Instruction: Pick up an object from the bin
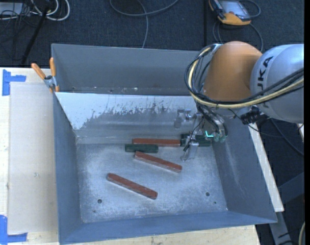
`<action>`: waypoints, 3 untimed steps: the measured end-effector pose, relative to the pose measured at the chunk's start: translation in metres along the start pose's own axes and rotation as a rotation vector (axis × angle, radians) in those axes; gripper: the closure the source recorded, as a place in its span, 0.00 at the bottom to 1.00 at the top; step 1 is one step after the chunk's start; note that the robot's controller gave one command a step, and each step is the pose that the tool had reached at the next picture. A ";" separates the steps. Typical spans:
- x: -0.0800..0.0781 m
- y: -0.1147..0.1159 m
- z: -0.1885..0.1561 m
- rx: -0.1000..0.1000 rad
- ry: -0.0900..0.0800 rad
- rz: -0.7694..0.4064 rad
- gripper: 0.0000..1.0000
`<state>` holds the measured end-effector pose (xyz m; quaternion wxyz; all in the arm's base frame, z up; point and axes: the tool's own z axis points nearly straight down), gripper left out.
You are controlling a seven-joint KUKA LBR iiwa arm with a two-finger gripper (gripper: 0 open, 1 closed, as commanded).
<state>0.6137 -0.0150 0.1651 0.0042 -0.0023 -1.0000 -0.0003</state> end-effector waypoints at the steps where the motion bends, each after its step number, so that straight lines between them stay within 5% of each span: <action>1: 0.012 0.000 0.099 -0.001 -0.006 0.013 0.00; 2: 0.007 0.000 0.091 -0.001 -0.019 0.013 1.00; 3: 0.009 0.005 -0.048 0.001 -0.019 -0.014 1.00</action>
Offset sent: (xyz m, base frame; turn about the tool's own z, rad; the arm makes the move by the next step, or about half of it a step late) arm -0.0119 -0.0008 -0.0951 0.0134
